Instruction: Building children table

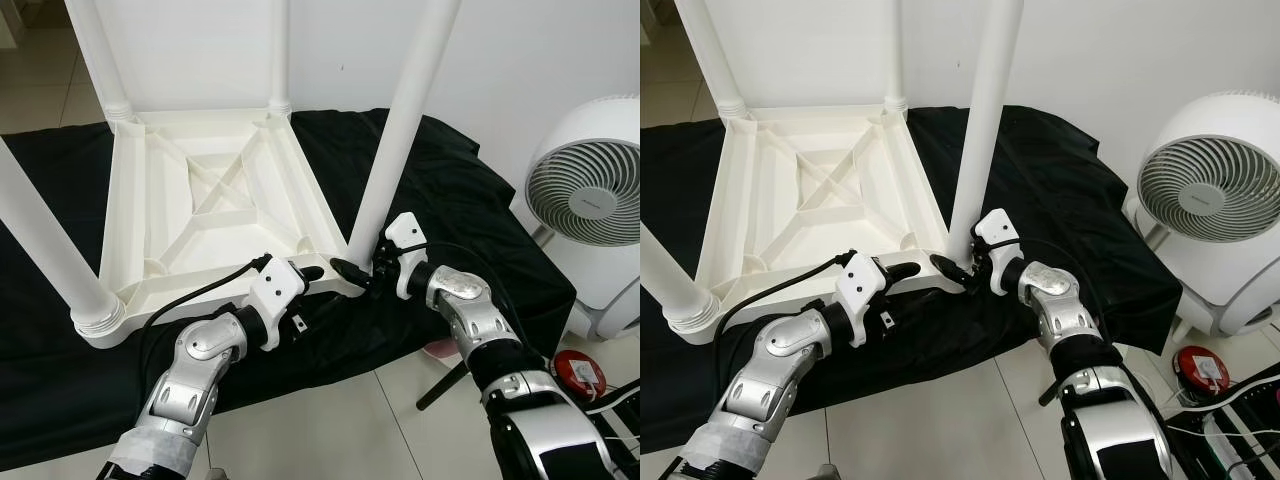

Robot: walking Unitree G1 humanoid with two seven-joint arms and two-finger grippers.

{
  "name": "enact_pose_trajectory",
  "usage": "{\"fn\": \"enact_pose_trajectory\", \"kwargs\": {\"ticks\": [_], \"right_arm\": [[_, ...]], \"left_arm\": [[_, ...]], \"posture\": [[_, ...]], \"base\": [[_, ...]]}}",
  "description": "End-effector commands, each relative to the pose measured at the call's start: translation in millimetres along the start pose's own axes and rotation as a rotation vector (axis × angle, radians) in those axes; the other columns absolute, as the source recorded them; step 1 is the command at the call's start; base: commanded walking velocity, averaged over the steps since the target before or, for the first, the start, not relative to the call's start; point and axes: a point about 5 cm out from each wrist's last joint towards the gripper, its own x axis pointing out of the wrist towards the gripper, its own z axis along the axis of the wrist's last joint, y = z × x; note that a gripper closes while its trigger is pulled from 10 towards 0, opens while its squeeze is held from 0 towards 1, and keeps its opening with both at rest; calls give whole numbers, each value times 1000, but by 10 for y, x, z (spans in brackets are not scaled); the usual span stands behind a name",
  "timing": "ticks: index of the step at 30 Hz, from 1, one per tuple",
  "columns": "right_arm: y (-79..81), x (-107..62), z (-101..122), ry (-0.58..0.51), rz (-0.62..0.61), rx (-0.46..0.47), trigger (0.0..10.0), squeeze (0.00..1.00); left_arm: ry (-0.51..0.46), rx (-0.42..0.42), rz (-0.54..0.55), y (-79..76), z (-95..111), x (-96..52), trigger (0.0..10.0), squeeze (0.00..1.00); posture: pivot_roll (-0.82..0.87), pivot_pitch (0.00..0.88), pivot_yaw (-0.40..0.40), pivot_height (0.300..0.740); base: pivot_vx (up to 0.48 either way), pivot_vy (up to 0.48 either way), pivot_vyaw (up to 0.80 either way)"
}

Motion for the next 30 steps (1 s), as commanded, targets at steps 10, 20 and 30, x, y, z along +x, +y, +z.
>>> {"fn": "enact_pose_trajectory", "kwargs": {"ticks": [10,20,30], "right_arm": [[9,-17,-86,16,77,22,0,0],[10,-43,-122,-72,-131,80,10000,0],[238,-31,-156,-102,-414,144,10000,0]], "left_arm": [[1,12,62,14,-3,22,10000,0],[4,12,58,16,-3,4,10000,0],[5,-2,77,50,-5,-24,10000,0]], "posture": [[3,0,-67,740],[-3,0,-67,740],[-15,0,-62,740]], "base": [[0,0,0],[0,0,0],[0,0,0]]}}
